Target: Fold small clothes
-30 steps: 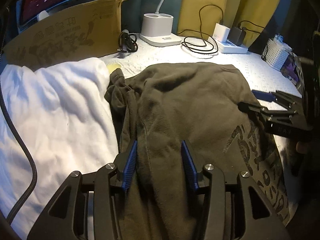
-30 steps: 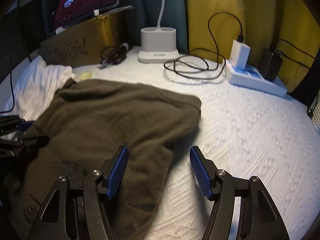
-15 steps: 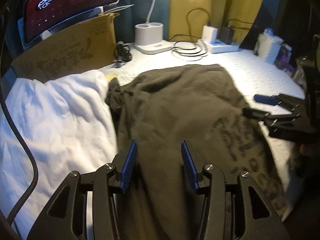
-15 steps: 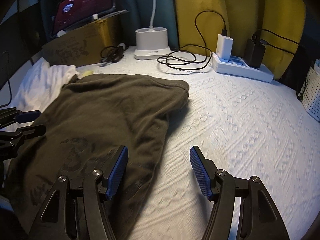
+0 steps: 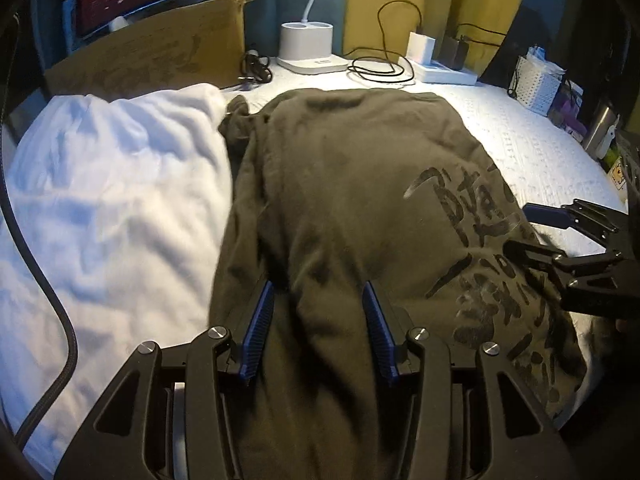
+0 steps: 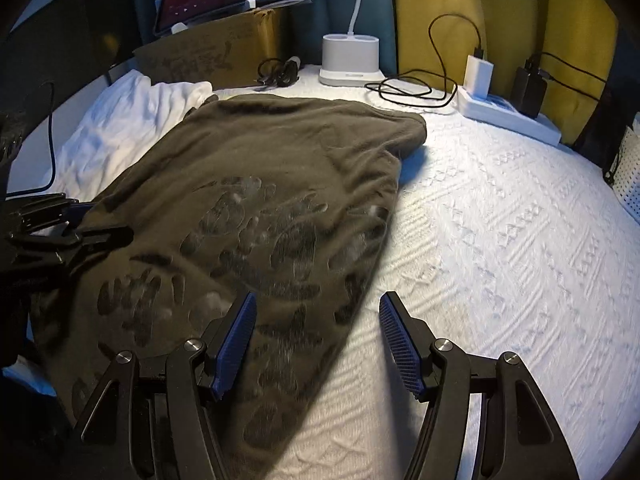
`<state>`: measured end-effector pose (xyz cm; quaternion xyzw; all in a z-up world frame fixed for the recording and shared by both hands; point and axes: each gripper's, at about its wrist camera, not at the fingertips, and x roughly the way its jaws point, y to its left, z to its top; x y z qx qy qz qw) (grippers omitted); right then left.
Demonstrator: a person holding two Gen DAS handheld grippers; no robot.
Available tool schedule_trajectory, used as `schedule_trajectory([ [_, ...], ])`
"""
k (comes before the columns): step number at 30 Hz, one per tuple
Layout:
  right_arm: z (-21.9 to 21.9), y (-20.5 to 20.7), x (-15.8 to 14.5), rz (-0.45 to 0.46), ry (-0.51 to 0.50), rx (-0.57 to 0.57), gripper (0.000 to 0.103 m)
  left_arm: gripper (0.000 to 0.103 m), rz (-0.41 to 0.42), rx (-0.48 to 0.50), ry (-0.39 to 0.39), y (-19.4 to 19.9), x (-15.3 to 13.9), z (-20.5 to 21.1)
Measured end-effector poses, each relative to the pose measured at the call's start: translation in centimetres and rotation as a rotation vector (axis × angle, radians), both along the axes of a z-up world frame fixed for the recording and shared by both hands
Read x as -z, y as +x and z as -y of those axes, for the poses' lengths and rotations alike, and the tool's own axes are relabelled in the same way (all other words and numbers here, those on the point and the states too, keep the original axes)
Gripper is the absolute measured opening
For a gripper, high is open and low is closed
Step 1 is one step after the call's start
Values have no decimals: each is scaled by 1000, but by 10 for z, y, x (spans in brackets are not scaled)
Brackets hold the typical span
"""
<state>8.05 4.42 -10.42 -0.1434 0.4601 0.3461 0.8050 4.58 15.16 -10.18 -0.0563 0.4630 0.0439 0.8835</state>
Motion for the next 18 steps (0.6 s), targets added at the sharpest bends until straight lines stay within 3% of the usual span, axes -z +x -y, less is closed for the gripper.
schedule_trajectory([
  [4, 9, -4, -1, 1, 1, 18, 66, 47, 4, -14, 25, -5, -5, 7],
  [12, 31, -11, -5, 7, 1, 49, 66, 47, 90, 8, 43, -15, -29, 23],
  [18, 55, -15, -10, 17, 12, 89, 66, 47, 94, 36, 48, -12, -34, 41],
])
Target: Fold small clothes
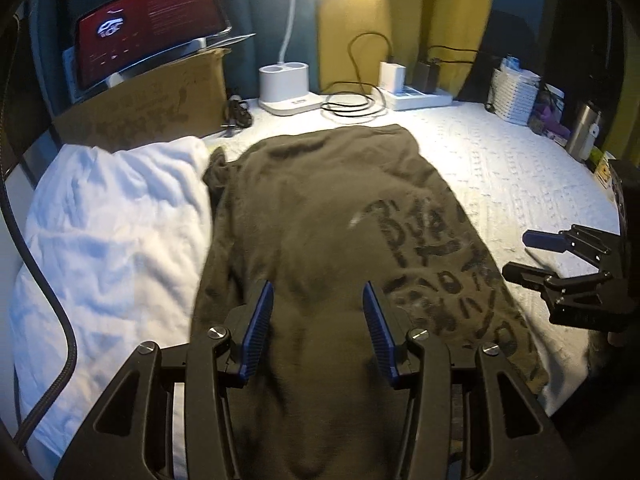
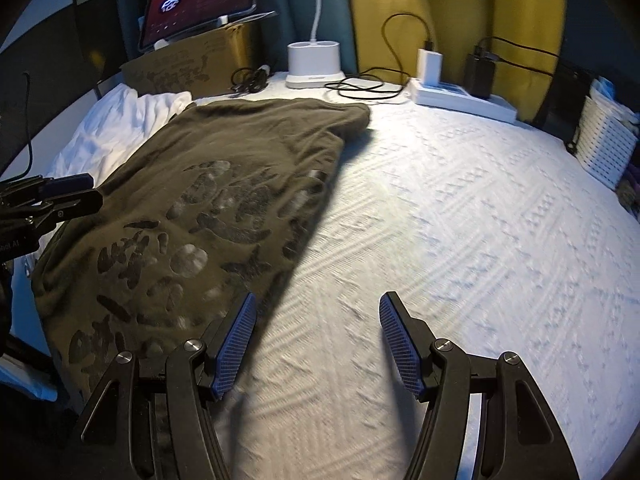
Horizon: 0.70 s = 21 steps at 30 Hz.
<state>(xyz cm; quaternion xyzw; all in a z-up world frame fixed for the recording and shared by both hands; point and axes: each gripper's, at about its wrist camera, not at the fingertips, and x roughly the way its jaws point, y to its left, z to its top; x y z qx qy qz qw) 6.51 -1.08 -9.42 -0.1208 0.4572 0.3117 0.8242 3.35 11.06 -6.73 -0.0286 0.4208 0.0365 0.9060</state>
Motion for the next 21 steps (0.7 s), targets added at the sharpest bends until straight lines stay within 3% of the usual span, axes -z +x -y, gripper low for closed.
schedule_trajectory([
  [11, 49, -1, -4, 8, 16, 101, 66, 47, -37, 100, -5, 5, 3, 45],
  [21, 87, 0, -16, 31, 33, 183, 66, 47, 5, 126, -57, 16, -6, 76],
])
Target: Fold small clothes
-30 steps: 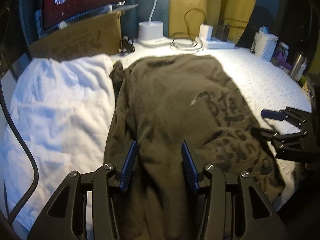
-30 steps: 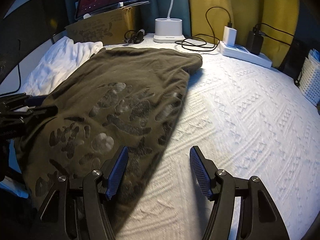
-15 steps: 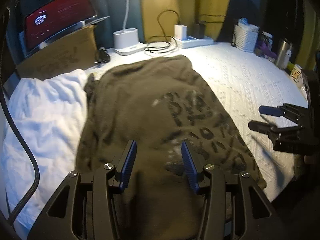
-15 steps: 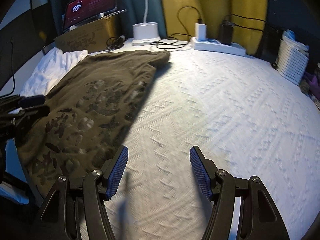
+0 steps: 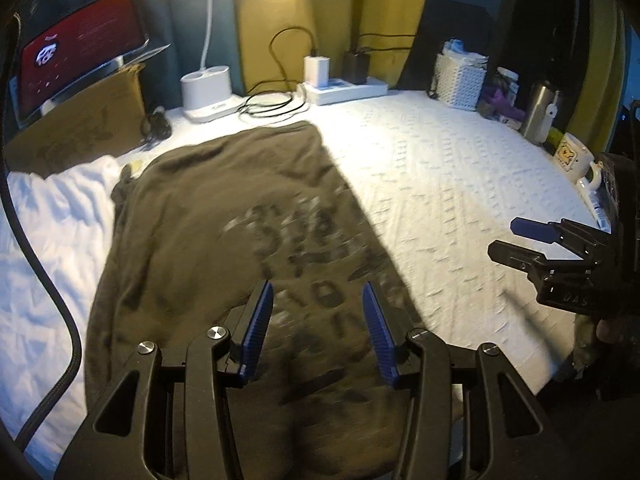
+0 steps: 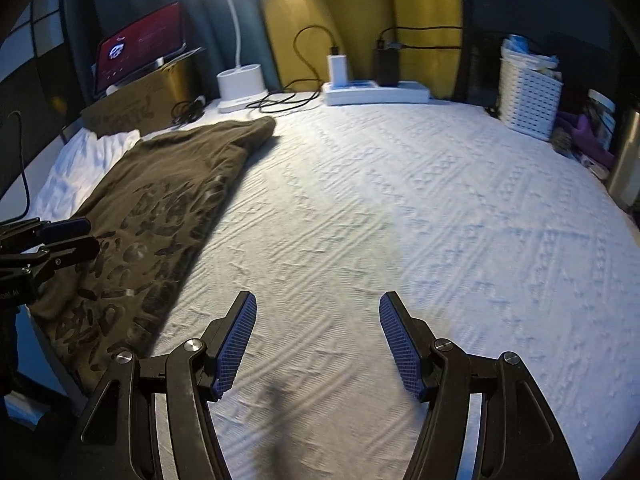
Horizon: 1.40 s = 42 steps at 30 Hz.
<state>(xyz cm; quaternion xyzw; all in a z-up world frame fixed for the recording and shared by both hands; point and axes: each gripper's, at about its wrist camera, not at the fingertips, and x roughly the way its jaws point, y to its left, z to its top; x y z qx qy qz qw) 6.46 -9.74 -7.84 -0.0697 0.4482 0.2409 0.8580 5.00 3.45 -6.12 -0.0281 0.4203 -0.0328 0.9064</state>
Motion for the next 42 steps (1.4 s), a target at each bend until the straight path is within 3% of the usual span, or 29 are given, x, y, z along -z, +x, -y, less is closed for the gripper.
schedule_trajectory([
  [3, 12, -1, -6, 15, 2, 23, 66, 55, 14, 21, -15, 1, -5, 12],
  [17, 60, -20, -53, 138, -33, 101, 66, 70, 159, 100, 12, -15, -54, 54],
  [23, 71, -26, -70, 172, -31, 129, 66, 75, 235, 88, 68, -27, -75, 59],
  [37, 69, -50, -124, 286, -6, 123, 66, 77, 413, 22, 106, -59, -117, 53],
  [42, 66, -59, -143, 333, -4, 118, 66, 88, 456, -2, 106, -69, -127, 47],
])
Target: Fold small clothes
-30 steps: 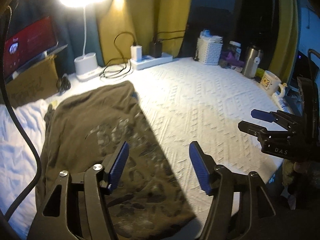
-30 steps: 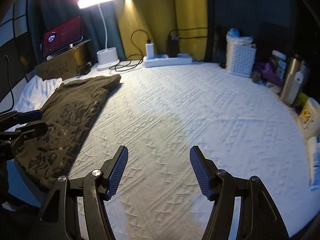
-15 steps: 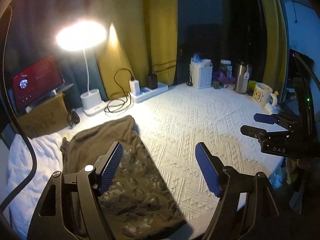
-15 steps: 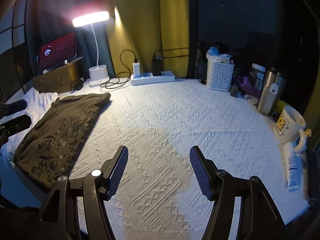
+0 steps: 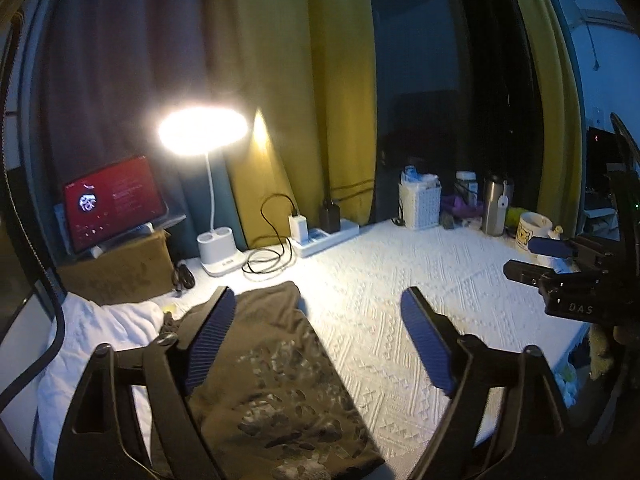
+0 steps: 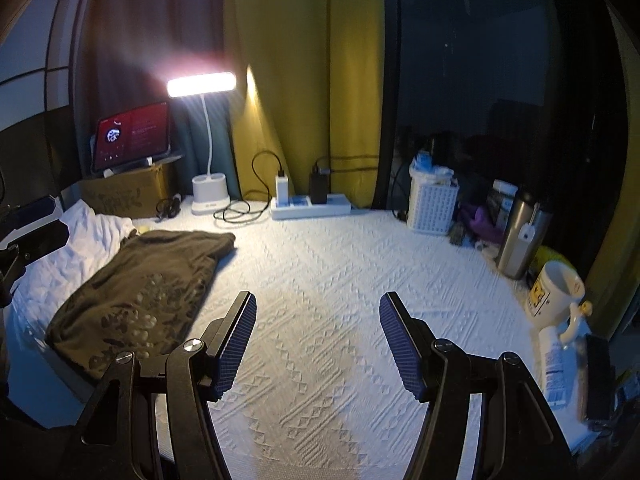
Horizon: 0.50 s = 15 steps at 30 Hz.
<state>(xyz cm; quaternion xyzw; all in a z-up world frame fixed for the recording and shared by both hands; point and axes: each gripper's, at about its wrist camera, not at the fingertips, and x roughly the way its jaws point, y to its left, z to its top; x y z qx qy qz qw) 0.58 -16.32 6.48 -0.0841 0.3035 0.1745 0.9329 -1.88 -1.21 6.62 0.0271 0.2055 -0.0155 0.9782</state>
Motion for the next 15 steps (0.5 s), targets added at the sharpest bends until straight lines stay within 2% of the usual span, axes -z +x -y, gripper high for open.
schedule_trajectory([
  [5, -1, -8, -18, 48, 1, 10, 66, 90, 51, -14, -22, -10, -11, -6],
  [10, -2, -20, -37, 96, 8, 2, 68, 98, 108, -46, -55, -22, -23, -17],
  [11, -3, -22, -41, 103, 10, 0, 69, 99, 124, -61, -54, -25, -25, -20],
  [13, -4, -27, -48, 117, 15, 0, 78, 99, 136, -87, -54, -28, -29, -26],
  [15, -5, -31, -55, 131, 22, -5, 80, 100, 142, -101, -61, -31, -33, -32],
])
